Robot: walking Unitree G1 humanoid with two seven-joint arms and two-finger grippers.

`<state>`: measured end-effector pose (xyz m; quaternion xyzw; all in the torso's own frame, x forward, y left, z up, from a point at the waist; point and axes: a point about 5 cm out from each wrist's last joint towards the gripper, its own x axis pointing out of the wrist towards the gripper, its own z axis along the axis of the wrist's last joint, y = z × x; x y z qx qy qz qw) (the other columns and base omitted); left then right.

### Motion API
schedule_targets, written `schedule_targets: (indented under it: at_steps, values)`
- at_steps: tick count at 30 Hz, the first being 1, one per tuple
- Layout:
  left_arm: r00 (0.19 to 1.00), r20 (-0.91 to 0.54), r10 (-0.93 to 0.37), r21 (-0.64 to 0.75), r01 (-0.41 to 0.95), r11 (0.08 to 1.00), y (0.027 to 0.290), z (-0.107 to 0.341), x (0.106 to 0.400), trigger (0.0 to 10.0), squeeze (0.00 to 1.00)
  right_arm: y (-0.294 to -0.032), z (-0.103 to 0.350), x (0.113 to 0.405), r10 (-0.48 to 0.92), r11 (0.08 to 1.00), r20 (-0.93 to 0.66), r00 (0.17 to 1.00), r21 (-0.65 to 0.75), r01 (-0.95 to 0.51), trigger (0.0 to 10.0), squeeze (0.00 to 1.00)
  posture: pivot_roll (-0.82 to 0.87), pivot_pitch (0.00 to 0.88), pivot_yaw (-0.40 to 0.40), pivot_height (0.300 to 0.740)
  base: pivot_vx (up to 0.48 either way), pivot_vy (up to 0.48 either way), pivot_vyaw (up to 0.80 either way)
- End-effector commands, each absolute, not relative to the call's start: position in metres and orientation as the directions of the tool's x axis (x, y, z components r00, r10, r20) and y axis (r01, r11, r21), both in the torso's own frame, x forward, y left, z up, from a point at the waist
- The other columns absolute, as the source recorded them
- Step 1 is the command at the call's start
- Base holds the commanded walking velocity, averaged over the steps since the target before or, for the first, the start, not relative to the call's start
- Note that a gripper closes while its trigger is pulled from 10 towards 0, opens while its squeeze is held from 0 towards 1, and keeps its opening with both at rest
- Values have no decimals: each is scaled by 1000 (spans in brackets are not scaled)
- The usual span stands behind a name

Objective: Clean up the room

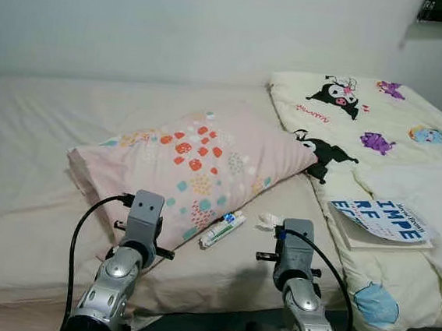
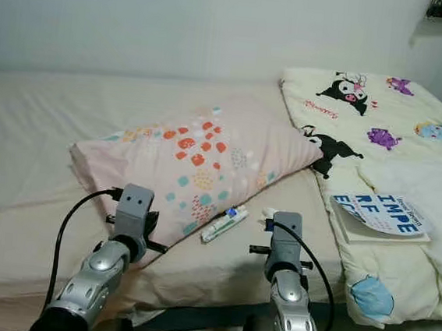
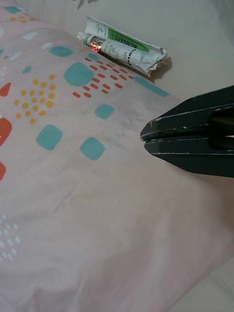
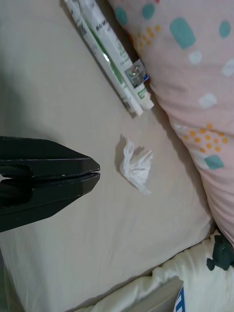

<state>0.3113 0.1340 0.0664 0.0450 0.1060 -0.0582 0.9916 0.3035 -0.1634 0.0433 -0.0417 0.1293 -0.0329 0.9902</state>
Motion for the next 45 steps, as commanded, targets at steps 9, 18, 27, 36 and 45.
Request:
schedule_targets:
  at_steps: [9,18,27,36,45]
  values:
    - [979,-176,-102,64,115,991,142,72,310,10000,0,-178,52,316,-131,986,-231,964,-129,103,10000,271,25,0,-46,544,0,0,0]
    - [965,-51,-258,24,259,966,133,98,308,10000,0,-197,62,337,-172,981,-272,947,-130,141,10000,1000,48,50,-49,544,0,0,0]
    - [814,48,-579,124,570,812,117,135,274,10000,0,-201,80,354,-140,988,-246,959,-101,118,10000,1000,132,216,-54,544,0,0,0]
    - [780,30,-625,228,604,764,125,156,250,10000,0,-200,90,364,-103,994,-228,968,-63,91,10000,1000,223,327,-25,544,0,0,0]
    - [785,21,-619,256,594,762,133,166,241,10000,0,-196,93,366,-75,997,-213,974,-48,67,10000,1000,270,366,-11,544,0,0,0]
